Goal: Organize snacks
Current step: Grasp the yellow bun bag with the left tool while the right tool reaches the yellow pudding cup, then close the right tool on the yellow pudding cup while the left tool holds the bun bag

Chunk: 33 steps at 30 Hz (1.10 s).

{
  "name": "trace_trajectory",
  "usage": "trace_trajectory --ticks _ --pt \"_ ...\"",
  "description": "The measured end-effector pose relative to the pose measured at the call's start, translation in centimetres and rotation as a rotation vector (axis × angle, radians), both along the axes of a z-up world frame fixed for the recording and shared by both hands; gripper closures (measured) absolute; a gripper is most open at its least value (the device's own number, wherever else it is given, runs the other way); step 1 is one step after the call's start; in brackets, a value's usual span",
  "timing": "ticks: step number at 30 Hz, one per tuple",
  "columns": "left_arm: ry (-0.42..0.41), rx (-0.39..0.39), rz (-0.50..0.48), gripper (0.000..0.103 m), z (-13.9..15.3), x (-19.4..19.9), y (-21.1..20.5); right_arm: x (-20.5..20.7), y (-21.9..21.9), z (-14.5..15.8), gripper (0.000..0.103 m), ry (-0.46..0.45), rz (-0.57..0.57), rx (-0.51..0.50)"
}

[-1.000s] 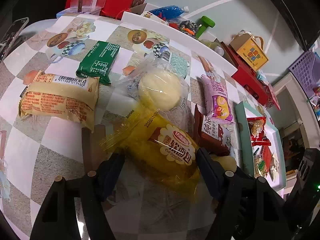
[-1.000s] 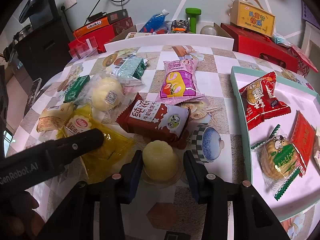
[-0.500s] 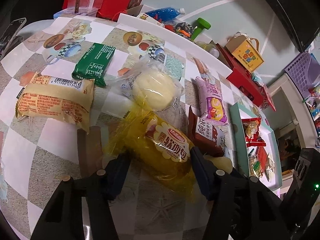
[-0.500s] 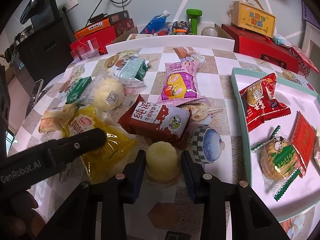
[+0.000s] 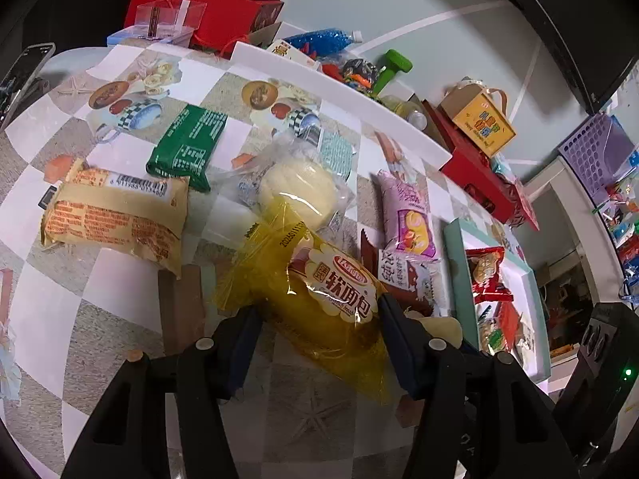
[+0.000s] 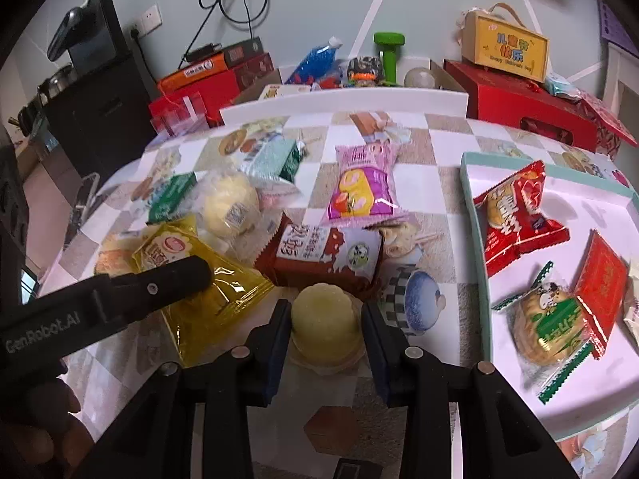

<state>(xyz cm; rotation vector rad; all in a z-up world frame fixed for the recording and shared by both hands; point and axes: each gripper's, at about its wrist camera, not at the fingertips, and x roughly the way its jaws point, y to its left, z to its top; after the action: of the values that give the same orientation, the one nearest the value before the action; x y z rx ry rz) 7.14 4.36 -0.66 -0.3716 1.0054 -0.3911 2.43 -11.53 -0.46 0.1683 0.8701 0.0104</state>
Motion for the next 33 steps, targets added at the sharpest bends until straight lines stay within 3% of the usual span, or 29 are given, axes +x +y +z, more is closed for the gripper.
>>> trace_trajectory --ticks 7,9,17,28,32,33 --pt "-0.044 -0.016 0.008 0.043 1.7 -0.4 0.5 -0.7 -0.2 1.6 0.066 -0.054 0.003 0.013" --pt "-0.059 -0.021 0.01 0.043 2.2 -0.5 0.6 -1.0 -0.4 2.4 0.093 -0.086 0.006 0.028" --pt "-0.046 -0.009 0.018 0.043 1.9 -0.4 0.8 -0.7 -1.1 1.8 0.093 -0.054 -0.009 0.033" --pt "0.008 0.011 0.041 0.043 0.3 -0.2 1.6 -0.1 -0.3 0.6 0.09 -0.026 0.013 0.04" --pt "0.023 0.015 0.053 0.043 -0.1 0.0 2.1 0.0 0.2 0.4 0.063 -0.023 0.015 0.03" --pt "0.03 0.019 0.056 0.043 -0.3 0.0 2.2 0.0 0.2 0.4 0.062 -0.024 0.015 0.03"
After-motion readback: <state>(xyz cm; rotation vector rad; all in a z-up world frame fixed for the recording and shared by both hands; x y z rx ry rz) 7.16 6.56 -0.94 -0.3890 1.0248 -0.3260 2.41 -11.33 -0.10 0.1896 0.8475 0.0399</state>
